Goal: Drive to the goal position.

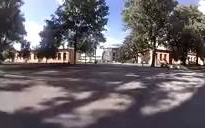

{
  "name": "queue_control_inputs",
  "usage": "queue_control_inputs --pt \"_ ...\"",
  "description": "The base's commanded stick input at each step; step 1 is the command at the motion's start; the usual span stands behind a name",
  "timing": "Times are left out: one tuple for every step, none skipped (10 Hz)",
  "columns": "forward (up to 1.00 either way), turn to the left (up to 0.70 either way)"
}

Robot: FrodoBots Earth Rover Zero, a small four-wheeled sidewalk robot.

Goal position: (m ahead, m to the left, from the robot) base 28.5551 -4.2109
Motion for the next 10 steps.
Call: queue_control_inputs --pt "1.00 0.00" --pt "1.00 0.00" --pt "1.00 0.00" --pt "1.00 0.00" --pt "1.00 0.00" --pt "1.00 0.00" --pt "1.00 -0.14" --pt "1.00 -0.40" --pt "1.00 -0.40" --pt "1.00 -0.40"
